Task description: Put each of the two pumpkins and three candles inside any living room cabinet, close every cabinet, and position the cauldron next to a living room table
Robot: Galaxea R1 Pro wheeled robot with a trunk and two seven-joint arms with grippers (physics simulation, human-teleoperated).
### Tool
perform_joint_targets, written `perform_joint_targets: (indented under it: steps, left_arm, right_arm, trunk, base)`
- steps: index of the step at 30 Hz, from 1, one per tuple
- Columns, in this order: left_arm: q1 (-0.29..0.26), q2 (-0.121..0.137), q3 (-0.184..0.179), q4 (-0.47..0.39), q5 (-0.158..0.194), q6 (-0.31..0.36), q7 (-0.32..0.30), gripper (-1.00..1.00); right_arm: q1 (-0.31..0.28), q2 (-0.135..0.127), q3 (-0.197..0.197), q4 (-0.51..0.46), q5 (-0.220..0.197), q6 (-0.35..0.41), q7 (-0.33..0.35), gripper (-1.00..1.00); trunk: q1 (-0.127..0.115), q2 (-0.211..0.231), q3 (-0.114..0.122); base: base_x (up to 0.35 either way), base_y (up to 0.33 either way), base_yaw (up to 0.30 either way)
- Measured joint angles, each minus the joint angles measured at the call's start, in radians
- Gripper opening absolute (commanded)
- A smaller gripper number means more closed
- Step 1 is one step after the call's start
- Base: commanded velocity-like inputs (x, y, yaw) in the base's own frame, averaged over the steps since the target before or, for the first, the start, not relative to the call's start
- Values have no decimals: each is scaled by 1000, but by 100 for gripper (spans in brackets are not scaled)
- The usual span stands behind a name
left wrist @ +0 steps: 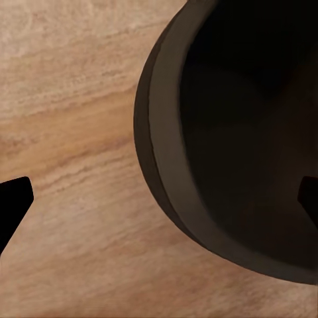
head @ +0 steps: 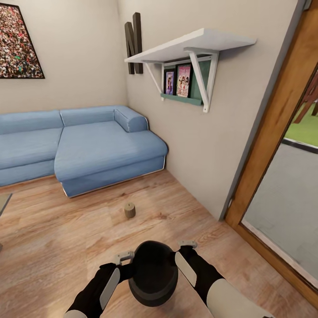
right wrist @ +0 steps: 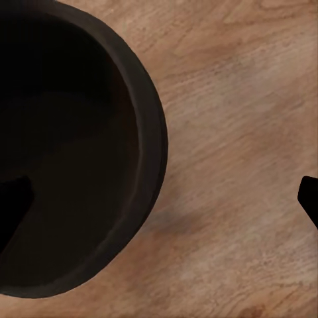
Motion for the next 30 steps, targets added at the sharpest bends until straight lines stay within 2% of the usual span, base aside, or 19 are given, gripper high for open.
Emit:
perform_joint_targets:
  steps: [4,13,15,20,28,30]
  left_arm:
    - [0,0,0,0,0,0,0,100]
    - [0,1,0,0,0,-1,0,100]
    - [0,1,0,0,0,-1,0,100]
    - [0,1,0,0,-1,-2,0,100]
    - [0,2,0,0,-1,-2,0,100]
    - [0,2,0,0,-1,-2,0,100]
  right_arm:
    - [0,0,0,0,2,0,0,100]
    - [0,0,2,0,6,0,0,100]
    - [0,0,3,-3,6,0,13,100]
    - [0,0,25,-28,7,-21,103,100]
    - [0,0,31,-31,8,-44,115,100]
    - [0,0,30,-32,8,-44,115,100]
  trunk:
    - [0,0,0]
    - [34,-63,-28]
    - [42,-77,-34]
    - [61,-112,-50]
    - [92,-168,-75]
    - [93,-168,-83]
  base:
    - [11,0,0]
    - [1,0,0]
    - [0,0,0]
    - [0,0,0]
    - [0,0,0]
    - [0,0,0]
